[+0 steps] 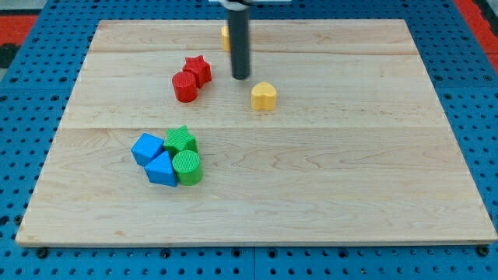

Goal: Push the red star below the yellow hexagon

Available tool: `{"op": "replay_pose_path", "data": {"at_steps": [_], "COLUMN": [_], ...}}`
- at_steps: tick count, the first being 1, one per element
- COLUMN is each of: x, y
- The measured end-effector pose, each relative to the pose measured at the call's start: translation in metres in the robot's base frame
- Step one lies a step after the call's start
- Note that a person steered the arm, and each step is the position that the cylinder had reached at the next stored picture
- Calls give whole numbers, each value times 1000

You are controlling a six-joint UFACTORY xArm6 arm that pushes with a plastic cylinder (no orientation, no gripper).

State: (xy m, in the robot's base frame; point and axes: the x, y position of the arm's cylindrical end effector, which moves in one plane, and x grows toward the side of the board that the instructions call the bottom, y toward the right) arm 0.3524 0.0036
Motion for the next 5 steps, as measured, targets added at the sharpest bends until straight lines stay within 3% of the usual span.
{"op": "replay_pose_path", "data": {"at_steps": [1, 2, 3, 4, 5], "x": [1, -27, -28, -88, -94], "y": [-47, -166, -208, -244, -207]}}
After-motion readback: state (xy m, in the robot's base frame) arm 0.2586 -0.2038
